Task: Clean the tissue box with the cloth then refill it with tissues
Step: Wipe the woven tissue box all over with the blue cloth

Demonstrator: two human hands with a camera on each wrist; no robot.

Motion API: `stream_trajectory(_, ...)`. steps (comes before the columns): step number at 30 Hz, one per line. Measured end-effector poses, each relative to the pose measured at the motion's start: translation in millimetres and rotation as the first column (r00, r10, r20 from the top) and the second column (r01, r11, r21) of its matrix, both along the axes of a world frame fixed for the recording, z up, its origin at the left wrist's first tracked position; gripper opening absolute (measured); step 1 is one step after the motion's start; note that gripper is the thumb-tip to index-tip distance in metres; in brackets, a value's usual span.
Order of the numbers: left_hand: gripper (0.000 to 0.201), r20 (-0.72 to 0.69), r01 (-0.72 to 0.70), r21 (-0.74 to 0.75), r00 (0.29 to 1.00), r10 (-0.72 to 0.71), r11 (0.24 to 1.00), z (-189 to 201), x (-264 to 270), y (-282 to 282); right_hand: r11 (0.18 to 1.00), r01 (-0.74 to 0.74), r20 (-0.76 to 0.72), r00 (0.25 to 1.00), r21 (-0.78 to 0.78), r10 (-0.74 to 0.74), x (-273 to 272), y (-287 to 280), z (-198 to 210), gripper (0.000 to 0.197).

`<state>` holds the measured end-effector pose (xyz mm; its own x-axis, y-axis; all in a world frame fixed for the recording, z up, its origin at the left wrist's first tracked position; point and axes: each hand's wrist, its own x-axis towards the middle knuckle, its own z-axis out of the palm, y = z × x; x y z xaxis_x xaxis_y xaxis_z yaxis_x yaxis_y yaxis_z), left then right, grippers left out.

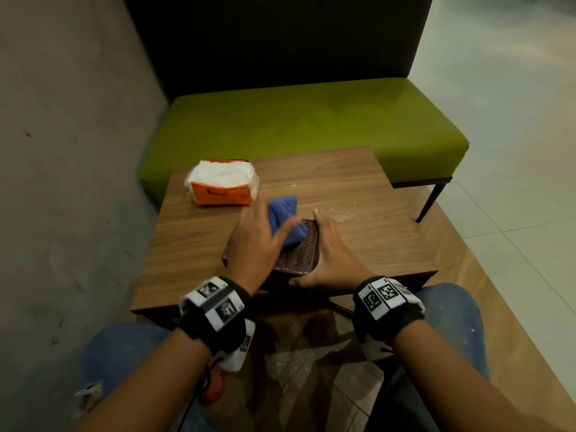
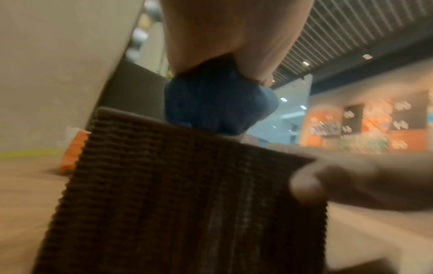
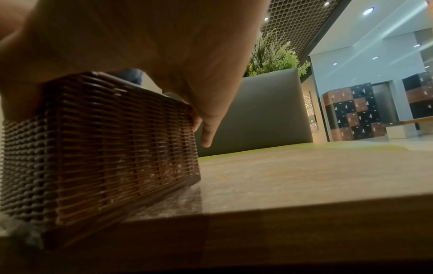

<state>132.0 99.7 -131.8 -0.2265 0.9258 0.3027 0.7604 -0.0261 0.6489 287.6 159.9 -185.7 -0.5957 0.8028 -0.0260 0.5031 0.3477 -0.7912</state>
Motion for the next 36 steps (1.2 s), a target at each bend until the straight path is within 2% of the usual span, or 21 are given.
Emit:
stream_trajectory(1, 0.049, -0.079, 0.09, -0.084, 0.992, -0.097, 0.992, -7, 7, -8, 1.0, -0.004, -0.025, 1.0, -0.025, 0.004, 0, -1, -1, 0.141)
stream_trajectory(3, 0.059, -0.303, 0.248, -0.059, 0.918, -0.254, 0.967, -22, 12, -28, 0.999, -0.006, -0.091, 0.996, -0.049, 0.001, 1, -2, -7, 0.129)
stream_trajectory(5, 0.065, -0.452, 0.33, -0.008, 0.841, -0.298, 0.944, -31, 2, -38, 1.0, 0.021, -0.119, 0.993, -0.021, -0.023, 3, -2, -12, 0.126)
stream_trajectory(7, 0.055, -0.527, 0.357, 0.004, 0.795, -0.301, 0.934, -36, -18, -33, 1.0, 0.021, -0.136, 0.991, 0.008, -0.019, 2, -2, -14, 0.129)
stream_trajectory(8, 0.047, -0.527, 0.315, 0.014, 0.809, -0.261, 0.949, -36, -27, -27, 1.0, 0.023, -0.145, 0.989, 0.011, -0.021, 1, -2, -13, 0.129)
stream_trajectory(9, 0.039, -0.482, 0.234, 0.038, 0.856, -0.188, 0.971, -35, -36, -19, 1.0, 0.026, -0.148, 0.989, 0.008, -0.025, 0, -2, -15, 0.128)
stream_trajectory(11, 0.031, -0.334, 0.092, 0.084, 0.941, -0.059, 0.992, -35, -44, -10, 1.0, 0.019, -0.145, 0.989, -0.002, -0.019, -1, -3, -15, 0.126)
stream_trajectory(13, 0.03, -0.182, 0.142, 0.104, 0.976, -0.121, 0.984, -38, -25, -18, 1.0, 0.02, -0.149, 0.989, -0.013, -0.022, -3, -3, -16, 0.125)
stream_trajectory(15, 0.03, -0.112, 0.34, 0.091, 0.938, -0.329, 0.936, -42, 3, -36, 1.0, 0.023, -0.157, 0.987, 0.008, -0.022, -3, -4, -16, 0.118)
stream_trajectory(16, 0.03, -0.114, 0.421, 0.094, 0.905, -0.411, 0.902, -44, 12, -45, 0.999, 0.026, -0.16, 0.987, 0.019, -0.023, -3, -5, -18, 0.113)
stream_trajectory(18, 0.035, -0.135, 0.438, 0.132, 0.897, -0.422, 0.889, -46, 8, -49, 0.999, 0.046, -0.155, 0.987, 0.024, -0.041, -2, -6, -19, 0.114)
stream_trajectory(21, 0.065, -0.067, 0.243, 0.143, 0.97, -0.236, 0.959, -42, -18, -33, 0.997, 0.076, -0.141, 0.987, 0.029, -0.071, -3, -7, -18, 0.125)
stream_trajectory(22, 0.069, -0.05, 0.18, 0.129, 0.983, -0.175, 0.975, -41, -21, -29, 0.996, 0.083, -0.139, 0.987, 0.038, -0.077, -4, -7, -17, 0.126)
stream_trajectory(24, 0.058, -0.074, 0.15, 0.106, 0.987, -0.143, 0.983, -39, -13, -26, 0.995, 0.092, -0.129, 0.988, 0.05, -0.085, -5, -7, -18, 0.125)
stream_trajectory(27, 0.036, -0.17, 0.36, 0.083, 0.924, -0.343, 0.929, -46, 4, -38, 0.997, 0.072, -0.133, 0.989, 0.03, -0.067, -4, -5, -19, 0.117)
stream_trajectory(29, 0.033, -0.256, 0.43, 0.073, 0.88, -0.4, 0.9, -47, -8, -38, 0.997, 0.068, -0.133, 0.989, 0.042, -0.062, -3, -5, -17, 0.118)
stream_trajectory(30, 0.032, -0.248, 0.377, 0.077, 0.904, -0.349, 0.923, -46, -20, -34, 0.996, 0.071, -0.126, 0.99, 0.049, -0.065, -3, -5, -16, 0.122)
stream_trajectory(32, 0.028, -0.093, 0.117, 0.078, 0.99, -0.11, 0.99, -43, -46, -27, 0.996, 0.074, -0.112, 0.991, 0.058, -0.067, -5, -5, -15, 0.123)
stream_trajectory(34, 0.02, 0.001, -0.127, 0.132, 0.992, 0.128, 0.983, -42, -55, -25, 0.993, 0.09, -0.091, 0.992, 0.078, -0.083, -8, -4, -14, 0.121)
stream_trajectory(35, 0.018, 0.001, -0.172, 0.153, 0.985, 0.174, 0.973, -43, -47, -26, 0.991, 0.103, -0.084, 0.992, 0.091, -0.095, -10, -2, -15, 0.12)
stream_trajectory(36, 0.019, -0.006, -0.149, 0.16, 0.988, 0.152, 0.976, -44, -30, -28, 0.989, 0.114, -0.077, 0.991, 0.095, -0.107, -11, -2, -17, 0.119)
